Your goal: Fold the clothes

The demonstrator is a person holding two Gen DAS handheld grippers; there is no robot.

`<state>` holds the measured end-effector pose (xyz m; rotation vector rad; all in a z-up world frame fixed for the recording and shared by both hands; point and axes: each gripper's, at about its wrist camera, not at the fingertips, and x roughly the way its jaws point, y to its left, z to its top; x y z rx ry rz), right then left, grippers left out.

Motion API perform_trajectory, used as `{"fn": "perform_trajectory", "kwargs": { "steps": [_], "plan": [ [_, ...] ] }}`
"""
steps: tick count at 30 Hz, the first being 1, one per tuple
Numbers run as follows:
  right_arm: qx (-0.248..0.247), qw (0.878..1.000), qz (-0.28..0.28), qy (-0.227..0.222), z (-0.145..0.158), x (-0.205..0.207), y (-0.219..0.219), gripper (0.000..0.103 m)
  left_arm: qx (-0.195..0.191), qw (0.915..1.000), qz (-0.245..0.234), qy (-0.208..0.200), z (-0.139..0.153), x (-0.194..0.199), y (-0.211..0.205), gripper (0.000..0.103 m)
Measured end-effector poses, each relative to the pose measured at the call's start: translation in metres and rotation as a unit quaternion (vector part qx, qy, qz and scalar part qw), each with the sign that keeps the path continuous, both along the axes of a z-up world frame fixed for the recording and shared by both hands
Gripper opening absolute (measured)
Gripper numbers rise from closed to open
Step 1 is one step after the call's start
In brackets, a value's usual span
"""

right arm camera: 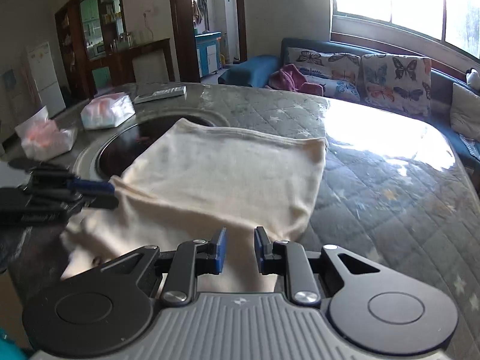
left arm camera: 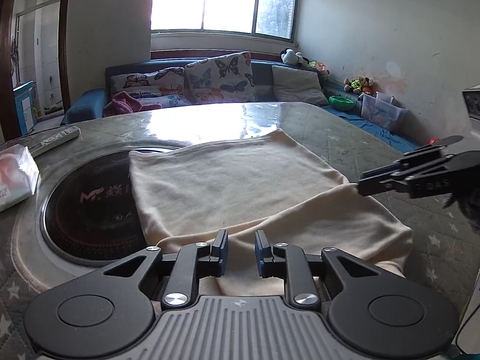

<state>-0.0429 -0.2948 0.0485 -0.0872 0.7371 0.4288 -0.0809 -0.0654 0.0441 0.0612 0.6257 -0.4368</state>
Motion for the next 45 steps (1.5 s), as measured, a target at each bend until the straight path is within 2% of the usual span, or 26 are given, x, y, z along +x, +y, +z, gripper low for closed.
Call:
{"fn": "perform_trajectory", "kwargs": {
  "steps": [4, 8, 10, 15, 17, 23, 27, 30, 36, 41, 43, 45],
  "plan": [
    [-0.013, 1.000, -0.017, 0.021, -0.018, 0.016, -0.004, 0.018, 0.013, 0.9998, 0.006, 0.014, -0.011, 0.009, 0.003, 0.021],
    [-0.023, 0.999, -0.019, 0.012, -0.012, 0.007, -0.009, 0.019, 0.014, 0.9998, 0.010, 0.013, -0.007, 0.005, 0.010, 0.021],
    [-0.029, 1.000, 0.001, 0.000, -0.005, -0.004, -0.007, 0.019, 0.014, 0.9999, 0.007, 0.006, -0.004, 0.001, 0.012, 0.021],
    [-0.049, 0.998, 0.037, 0.005, -0.007, -0.022, 0.006, 0.019, 0.033, 0.9993, 0.006, 0.014, -0.011, -0.005, 0.011, 0.022],
    [-0.068, 0.997, 0.038, 0.007, -0.013, -0.027, 0.008, 0.019, 0.034, 0.9994, -0.001, 0.007, -0.006, -0.013, 0.012, 0.022],
    [-0.074, 0.995, 0.064, -0.002, -0.008, -0.044, 0.014, 0.019, 0.060, 0.9967, -0.049, -0.023, 0.012, -0.048, 0.017, 0.022],
    [-0.089, 0.993, 0.073, 0.006, -0.016, -0.049, 0.018, 0.020, 0.101, 0.9899, -0.093, -0.034, 0.009, -0.072, 0.014, 0.028],
    [-0.090, 0.993, 0.077, 0.003, -0.011, -0.052, 0.018, 0.020, 0.141, 0.9803, -0.128, -0.052, 0.002, -0.087, 0.006, 0.030],
    [-0.113, 0.989, 0.099, -0.008, -0.001, -0.063, 0.019, 0.021, 0.174, 0.9650, -0.176, -0.087, -0.011, -0.096, -0.011, 0.032],
    [-0.145, 0.981, 0.127, -0.020, 0.003, -0.078, 0.021, 0.033, 0.198, 0.9501, -0.212, -0.114, -0.022, -0.102, -0.024, 0.033],
    [-0.161, 0.976, 0.143, -0.023, 0.001, -0.084, 0.022, 0.034, 0.198, 0.9486, -0.217, -0.117, -0.025, -0.101, -0.026, 0.033],
    [-0.176, 0.971, 0.158, -0.027, -0.002, -0.089, 0.025, 0.040, 0.193, 0.9500, -0.217, -0.115, -0.027, -0.098, -0.027, 0.030]
  ]
}}
